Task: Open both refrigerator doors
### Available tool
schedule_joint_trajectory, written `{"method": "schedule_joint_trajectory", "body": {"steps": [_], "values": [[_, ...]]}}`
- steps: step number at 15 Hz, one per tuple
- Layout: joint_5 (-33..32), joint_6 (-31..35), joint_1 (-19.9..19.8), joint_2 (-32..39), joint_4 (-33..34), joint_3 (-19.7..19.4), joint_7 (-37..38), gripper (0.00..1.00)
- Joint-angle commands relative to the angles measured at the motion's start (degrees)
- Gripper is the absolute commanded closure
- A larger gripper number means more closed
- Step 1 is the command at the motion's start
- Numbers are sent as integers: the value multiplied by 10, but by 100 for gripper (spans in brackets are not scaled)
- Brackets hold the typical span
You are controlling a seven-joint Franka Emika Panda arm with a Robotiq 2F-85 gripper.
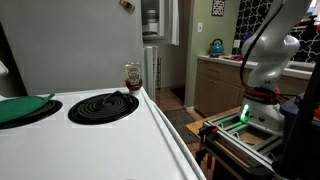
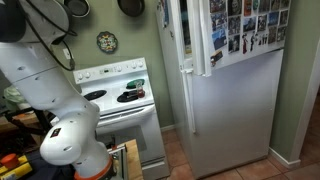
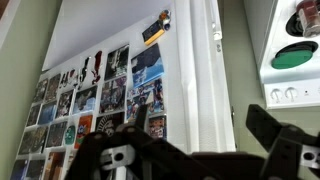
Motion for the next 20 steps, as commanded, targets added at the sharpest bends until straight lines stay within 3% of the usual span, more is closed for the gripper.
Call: {"method": "schedule_joint_trajectory", "body": {"steps": [1, 5, 20], "values": [[-26, -15, -5, -3, 2, 4, 0, 0], [-29, -4, -2, -10, -36, 3, -30, 0], [10, 89, -1, -29, -320, 21, -248, 0]]}}
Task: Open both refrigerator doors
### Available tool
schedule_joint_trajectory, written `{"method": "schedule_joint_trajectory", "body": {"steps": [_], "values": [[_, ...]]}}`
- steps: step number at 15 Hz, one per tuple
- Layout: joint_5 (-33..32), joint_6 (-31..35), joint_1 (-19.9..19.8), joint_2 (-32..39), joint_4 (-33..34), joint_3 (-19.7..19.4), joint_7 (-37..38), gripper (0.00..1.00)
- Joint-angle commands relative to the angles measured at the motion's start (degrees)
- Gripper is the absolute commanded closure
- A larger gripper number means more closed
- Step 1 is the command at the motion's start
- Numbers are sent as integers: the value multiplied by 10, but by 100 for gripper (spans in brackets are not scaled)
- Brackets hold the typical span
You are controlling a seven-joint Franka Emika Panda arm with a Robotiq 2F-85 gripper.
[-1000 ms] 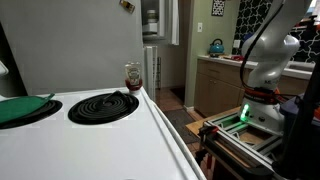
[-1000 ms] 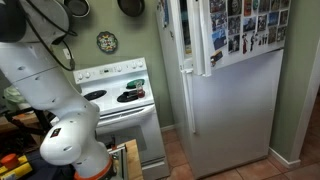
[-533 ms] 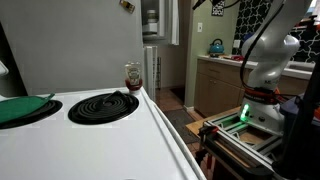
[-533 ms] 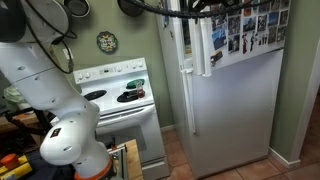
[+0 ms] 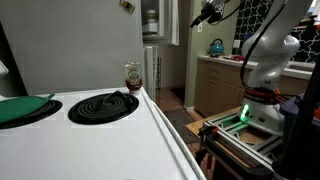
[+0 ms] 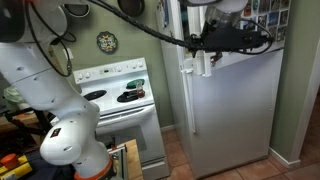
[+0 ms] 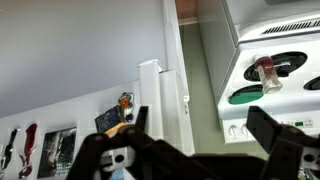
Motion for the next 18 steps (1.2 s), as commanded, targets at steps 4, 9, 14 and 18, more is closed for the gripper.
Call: {"method": "schedule_joint_trajectory", "body": {"steps": [4, 9, 14, 18], "values": [[16, 22, -5, 3, -41, 12, -22, 0], [16, 22, -5, 4, -38, 13, -21, 0], [36, 10, -5, 39, -55, 4, -60, 0], [53, -3, -10, 71, -82, 7, -109, 0]]}}
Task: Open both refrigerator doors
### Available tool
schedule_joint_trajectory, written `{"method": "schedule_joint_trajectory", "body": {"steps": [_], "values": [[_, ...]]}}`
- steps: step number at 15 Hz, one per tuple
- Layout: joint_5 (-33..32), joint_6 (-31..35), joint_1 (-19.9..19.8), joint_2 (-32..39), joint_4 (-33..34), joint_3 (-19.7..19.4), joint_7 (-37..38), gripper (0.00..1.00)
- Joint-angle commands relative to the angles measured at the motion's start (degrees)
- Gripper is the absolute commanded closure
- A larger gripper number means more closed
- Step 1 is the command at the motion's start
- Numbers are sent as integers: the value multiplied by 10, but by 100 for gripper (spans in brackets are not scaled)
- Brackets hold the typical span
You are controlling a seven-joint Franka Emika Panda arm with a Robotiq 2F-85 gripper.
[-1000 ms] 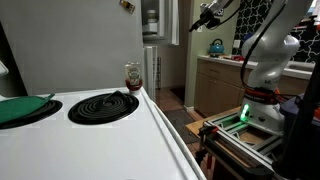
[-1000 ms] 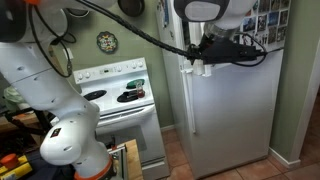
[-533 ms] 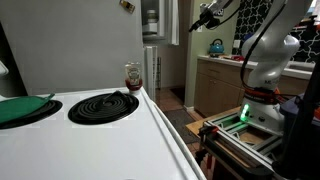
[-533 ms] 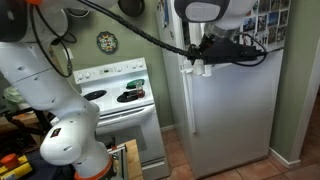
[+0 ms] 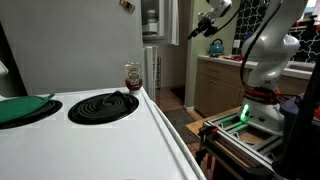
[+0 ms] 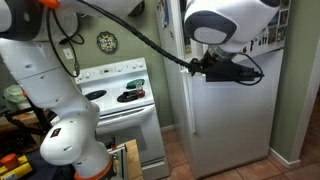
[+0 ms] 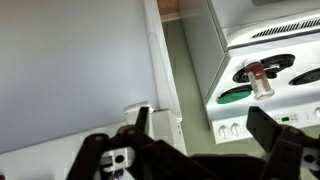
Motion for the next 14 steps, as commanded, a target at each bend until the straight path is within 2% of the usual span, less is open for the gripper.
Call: {"method": "schedule_joint_trajectory", "body": {"steps": [1, 10, 13, 14], "values": [[23, -24, -11, 30, -28, 0, -71, 0], [57, -108, -20, 123, -76, 17, -214, 0], [81, -113, -17, 160, -85, 30, -237, 0], [57, -108, -19, 137, -77, 28, -210, 0]]}}
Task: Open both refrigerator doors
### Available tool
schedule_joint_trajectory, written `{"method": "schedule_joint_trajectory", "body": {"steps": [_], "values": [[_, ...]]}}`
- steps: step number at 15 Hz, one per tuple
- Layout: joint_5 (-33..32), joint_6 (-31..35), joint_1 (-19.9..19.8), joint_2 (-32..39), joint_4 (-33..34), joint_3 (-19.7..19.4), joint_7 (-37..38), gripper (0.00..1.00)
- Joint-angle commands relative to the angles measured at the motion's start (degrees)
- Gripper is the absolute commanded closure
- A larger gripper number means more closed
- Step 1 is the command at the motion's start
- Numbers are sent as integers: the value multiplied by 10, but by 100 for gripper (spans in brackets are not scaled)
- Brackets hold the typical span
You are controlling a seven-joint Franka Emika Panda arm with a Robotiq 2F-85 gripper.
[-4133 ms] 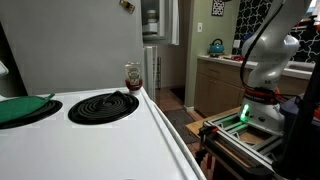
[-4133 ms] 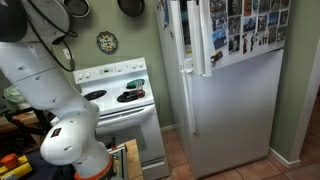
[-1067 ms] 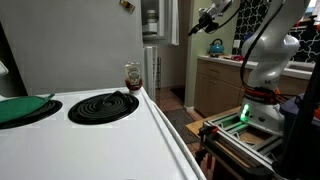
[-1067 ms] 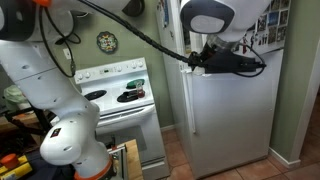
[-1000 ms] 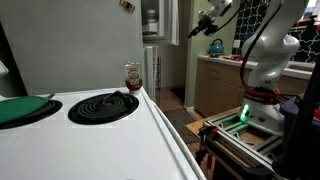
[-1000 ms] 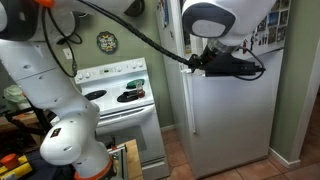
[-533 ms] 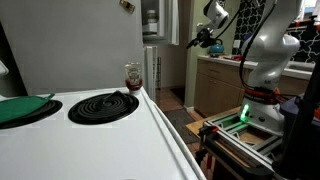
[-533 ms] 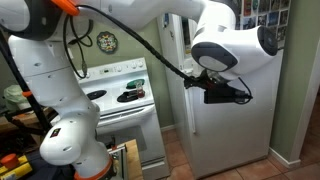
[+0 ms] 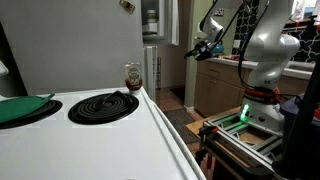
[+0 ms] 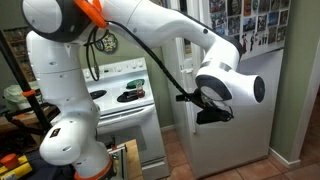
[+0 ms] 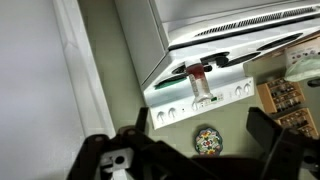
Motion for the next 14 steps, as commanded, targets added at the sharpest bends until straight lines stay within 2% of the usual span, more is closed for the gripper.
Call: {"method": "schedule_joint_trajectory", "body": {"steps": [1, 7, 8, 10, 14], "values": [[4, -1, -10, 11, 0, 14, -6, 0], [11, -1, -10, 26, 0, 19, -12, 0], [34, 4, -7, 35, -1, 24, -27, 0], [92, 62, 1, 37, -20, 35, -45, 0], [190, 87, 6, 68, -32, 57, -114, 0]]}}
